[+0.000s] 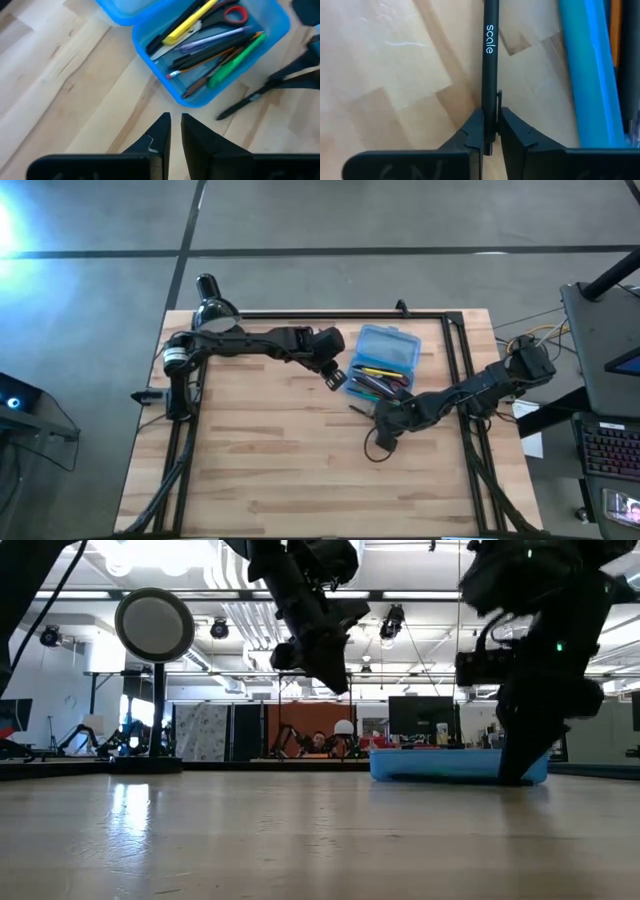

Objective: Pick & place school supplies into a supply box
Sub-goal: Put the pen into the supply box

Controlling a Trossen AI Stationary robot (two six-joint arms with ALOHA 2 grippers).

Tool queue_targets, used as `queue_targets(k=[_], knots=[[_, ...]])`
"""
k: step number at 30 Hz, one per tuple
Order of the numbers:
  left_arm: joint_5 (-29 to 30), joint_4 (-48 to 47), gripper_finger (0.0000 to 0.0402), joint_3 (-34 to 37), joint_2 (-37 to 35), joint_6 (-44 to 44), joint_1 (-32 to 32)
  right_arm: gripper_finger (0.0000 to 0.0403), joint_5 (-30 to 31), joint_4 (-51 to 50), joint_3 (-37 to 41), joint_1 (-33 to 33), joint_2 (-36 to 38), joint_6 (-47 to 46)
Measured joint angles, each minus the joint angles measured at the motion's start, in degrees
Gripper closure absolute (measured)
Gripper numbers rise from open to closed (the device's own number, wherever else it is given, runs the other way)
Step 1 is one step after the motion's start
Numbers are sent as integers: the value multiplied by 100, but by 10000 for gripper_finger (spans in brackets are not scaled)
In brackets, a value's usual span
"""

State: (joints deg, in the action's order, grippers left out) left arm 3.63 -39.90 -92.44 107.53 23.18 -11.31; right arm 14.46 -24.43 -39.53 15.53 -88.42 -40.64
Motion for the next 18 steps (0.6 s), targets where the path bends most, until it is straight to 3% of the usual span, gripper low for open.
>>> queue_targets(k=[9,13,18], knots=[[462,-472,374,0,-84,119,2,375,286,-698,-576,-76,1499,-201],[542,-524,373,0,-135,353,20,375,193,-1727,-523,-784,1923,-744],[576,-405,374,89,-173,794,187,349,-168,-1845,-391,-1747,1741,230]])
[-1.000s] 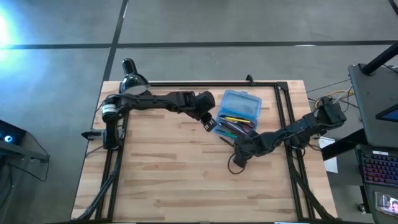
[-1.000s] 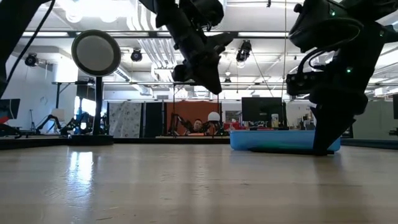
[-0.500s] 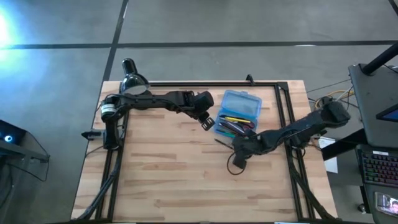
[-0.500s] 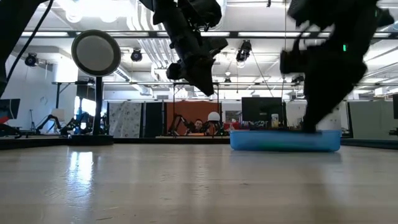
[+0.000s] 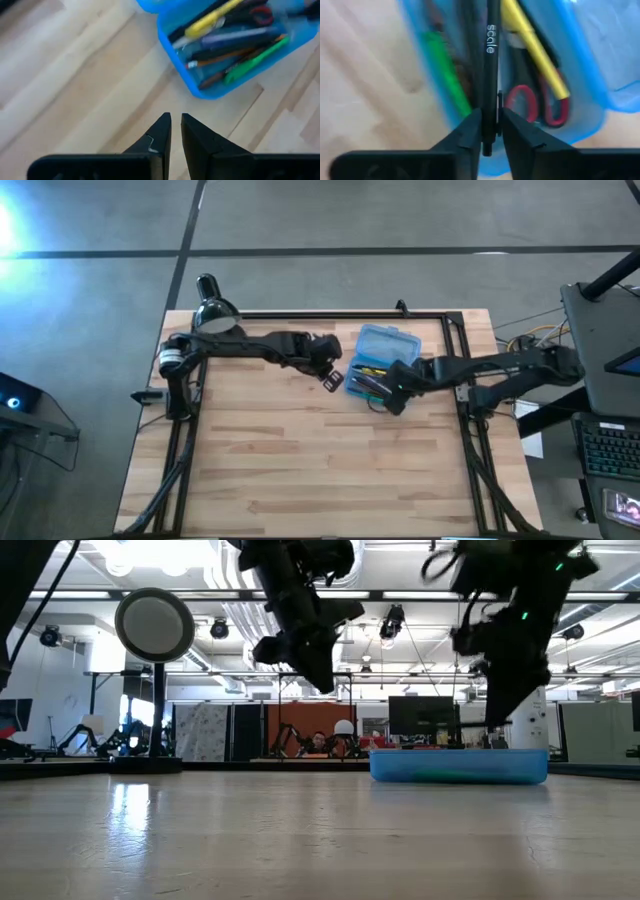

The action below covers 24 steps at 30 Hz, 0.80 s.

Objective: Pick & place school supplies into a supply box
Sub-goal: Put the pen into the supply box, then close the blue supply box

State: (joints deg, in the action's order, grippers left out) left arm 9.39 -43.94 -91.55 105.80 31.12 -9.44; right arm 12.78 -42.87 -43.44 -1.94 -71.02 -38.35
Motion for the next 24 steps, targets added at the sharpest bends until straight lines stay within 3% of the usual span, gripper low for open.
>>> queue_targets(k=[8,12,14,19,24], knots=[[-69,421,374,782,-11,1060,481,207,-259,-159,-59,-499,-126,537],[-523,1468,373,1315,-86,1727,670,162,572,-849,-146,-478,233,292],[-791,2342,373,1570,-106,2097,745,156,658,-931,-109,-569,508,213],[-927,3972,374,2114,-107,2995,840,179,-367,-394,104,-968,599,280],[-666,3879,373,2483,-111,3332,829,227,-518,486,162,-880,-86,357]])
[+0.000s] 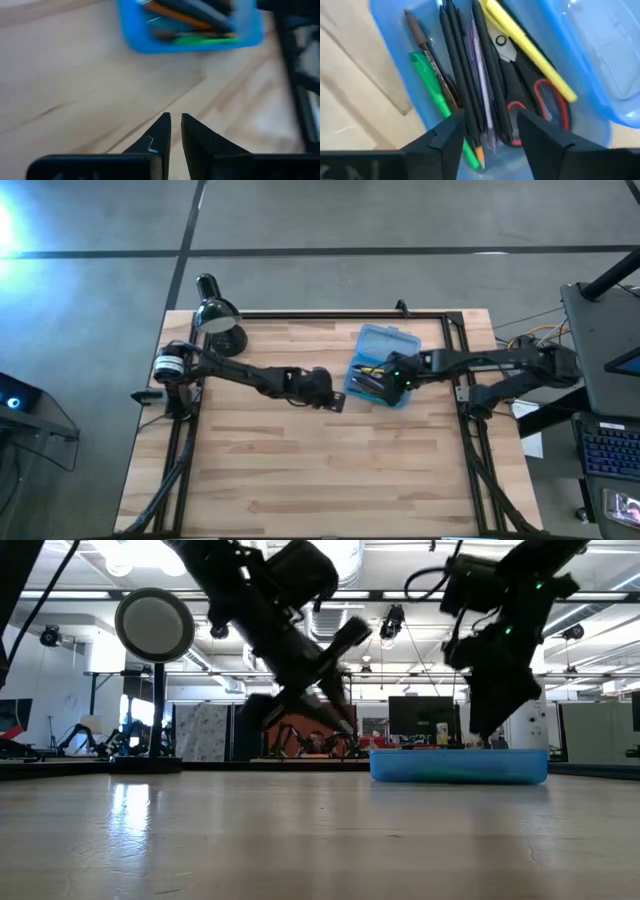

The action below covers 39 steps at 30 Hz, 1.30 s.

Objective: Pick & place school supplies into a supply box
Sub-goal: Close the blue supply box

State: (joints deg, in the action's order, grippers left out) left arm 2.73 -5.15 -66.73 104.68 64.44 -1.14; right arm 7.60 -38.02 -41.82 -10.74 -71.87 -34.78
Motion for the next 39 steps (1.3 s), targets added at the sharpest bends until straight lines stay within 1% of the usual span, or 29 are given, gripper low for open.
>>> queue_targets(k=[3,7,11,15,18,22,27,31,34,37,39], knots=[[79,-186,374,268,-49,309,76,255,31,219,-58,21,-518,65],[374,-190,373,686,-318,809,310,284,156,308,-224,131,-1058,192],[687,-207,373,1166,-652,1279,503,305,116,467,-476,359,-1435,203],[840,-206,373,1615,-957,1641,589,319,0,728,-915,566,-1972,206],[956,-238,373,1919,-1178,1860,658,325,-162,921,-1439,590,-2515,223],[1131,-227,373,2196,-1504,2074,818,326,-177,872,-2305,584,-3308,417],[1500,-211,373,2413,-1865,2177,1109,324,-328,886,-3586,554,-4093,820],[1757,-238,373,2569,-2107,2329,1292,326,-512,877,-4587,450,-4753,847],[1859,-348,373,2608,-2180,2410,1381,323,-513,778,-5342,303,-5231,875],[1920,-500,373,2615,-2199,2438,1472,321,-295,180,-5996,151,-5442,919],[2049,-455,373,2608,-2188,2491,1519,322,241,-484,-6210,105,-5327,1116]])
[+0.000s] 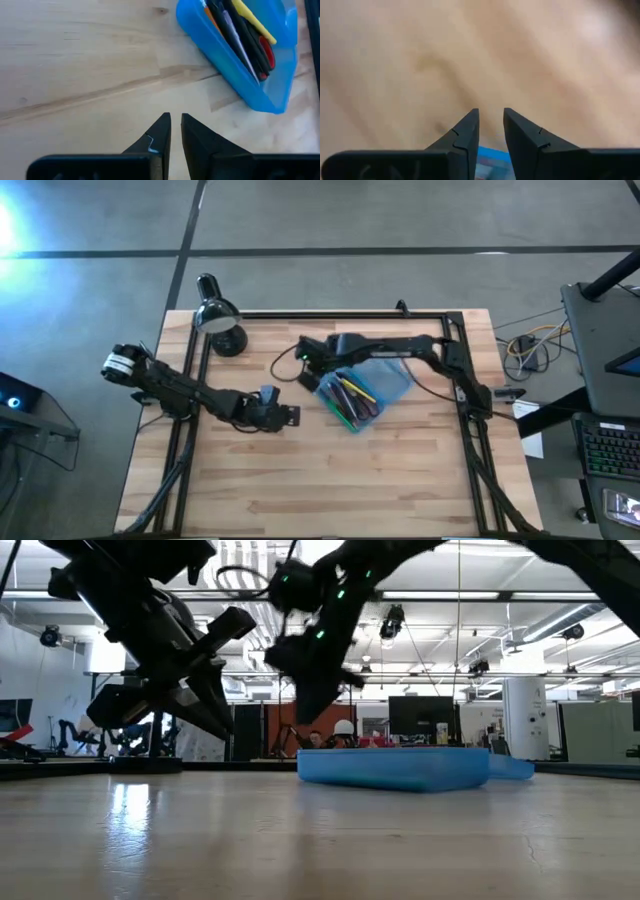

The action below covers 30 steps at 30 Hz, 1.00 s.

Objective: Pick & place school supplies into a supply box
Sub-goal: Close the blue supply box

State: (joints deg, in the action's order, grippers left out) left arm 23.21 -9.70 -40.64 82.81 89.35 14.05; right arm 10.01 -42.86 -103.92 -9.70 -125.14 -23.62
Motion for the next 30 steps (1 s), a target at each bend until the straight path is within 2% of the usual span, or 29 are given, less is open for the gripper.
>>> queue_targets(k=[2,4,8,12,19,26,30], knots=[[138,22,373,2,2,27,8,324,521,-526,-7,-61,335,70],[293,74,373,2,2,-1,3,327,672,-783,334,-155,800,3],[583,304,373,2,4,-146,-52,331,691,-889,1726,-457,1805,-678],[587,583,373,2,56,-361,-130,326,1113,-930,3028,-684,2964,-1067],[288,1050,373,9,315,-425,-290,279,620,-987,4637,-1060,4290,-1513],[-63,1696,373,7,576,-364,-373,205,222,-671,5815,-1144,4830,-1484],[-124,1685,373,-60,648,-267,-404,186,3,-203,6261,-1243,4898,-1209]])
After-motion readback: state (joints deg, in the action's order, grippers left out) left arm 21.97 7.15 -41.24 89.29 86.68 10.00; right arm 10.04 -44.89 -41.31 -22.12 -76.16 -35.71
